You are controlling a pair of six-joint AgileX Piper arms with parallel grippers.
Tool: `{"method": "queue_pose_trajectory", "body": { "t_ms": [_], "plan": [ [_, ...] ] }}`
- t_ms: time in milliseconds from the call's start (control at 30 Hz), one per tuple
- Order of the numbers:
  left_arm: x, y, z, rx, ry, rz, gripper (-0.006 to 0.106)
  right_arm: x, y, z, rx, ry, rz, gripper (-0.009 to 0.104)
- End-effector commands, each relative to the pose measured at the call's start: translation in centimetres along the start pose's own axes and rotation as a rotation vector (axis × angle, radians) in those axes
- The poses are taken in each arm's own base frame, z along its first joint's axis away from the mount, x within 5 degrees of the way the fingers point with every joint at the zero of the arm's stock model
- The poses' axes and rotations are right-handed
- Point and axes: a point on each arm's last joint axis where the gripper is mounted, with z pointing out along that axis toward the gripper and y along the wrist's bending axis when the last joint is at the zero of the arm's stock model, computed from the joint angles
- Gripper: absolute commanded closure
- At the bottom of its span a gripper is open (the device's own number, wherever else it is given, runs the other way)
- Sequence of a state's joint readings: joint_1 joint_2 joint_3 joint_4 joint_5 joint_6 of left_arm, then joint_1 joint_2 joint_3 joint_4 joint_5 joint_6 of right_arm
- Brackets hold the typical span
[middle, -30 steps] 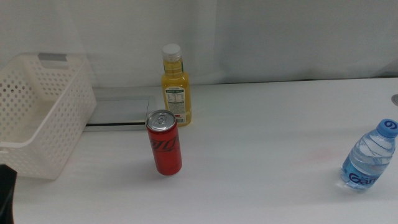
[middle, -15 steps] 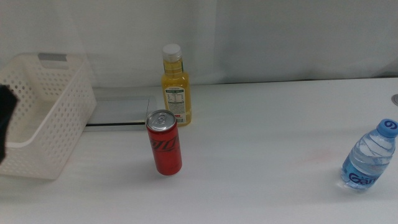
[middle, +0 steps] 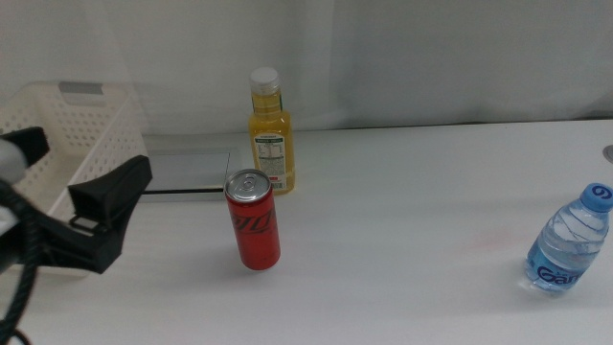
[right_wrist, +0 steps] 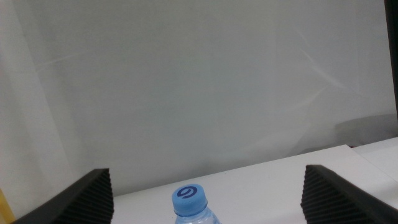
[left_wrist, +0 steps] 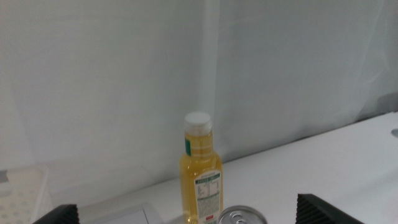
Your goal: Use arms to grab the bottles and put them into the dustbin to the left of the table.
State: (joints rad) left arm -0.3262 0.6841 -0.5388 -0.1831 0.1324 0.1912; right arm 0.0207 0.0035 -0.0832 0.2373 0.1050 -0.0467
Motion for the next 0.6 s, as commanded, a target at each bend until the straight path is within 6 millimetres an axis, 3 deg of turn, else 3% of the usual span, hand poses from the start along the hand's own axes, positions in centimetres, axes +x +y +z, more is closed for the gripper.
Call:
{"method": "queue_pose_trajectory", "body": {
  "t_ms": [0,133,300,567],
  "plan": [
    [0.1,-0.1,1.0,0.005,0.004,-0.001,0.01,-0.1,0.0,-0.2,-0.004,-0.032,-0.005,0.013],
    [3.3,0.2,2.8,-0.027,0.032,-0.073,0.01,-0.1,0.0,-0.2,-0.003,-0.038,-0.005,0.013],
    [6.2,0.4,3.0,-0.057,-0.041,-0.126,0.01,-0.1,0.0,-0.2,-0.003,-0.038,-0.005,0.013],
    [9.5,-2.1,4.6,0.111,0.012,-0.051,0.01,-0.1,0.0,-0.2,-0.003,-0.038,-0.005,0.013]
  ]
}}
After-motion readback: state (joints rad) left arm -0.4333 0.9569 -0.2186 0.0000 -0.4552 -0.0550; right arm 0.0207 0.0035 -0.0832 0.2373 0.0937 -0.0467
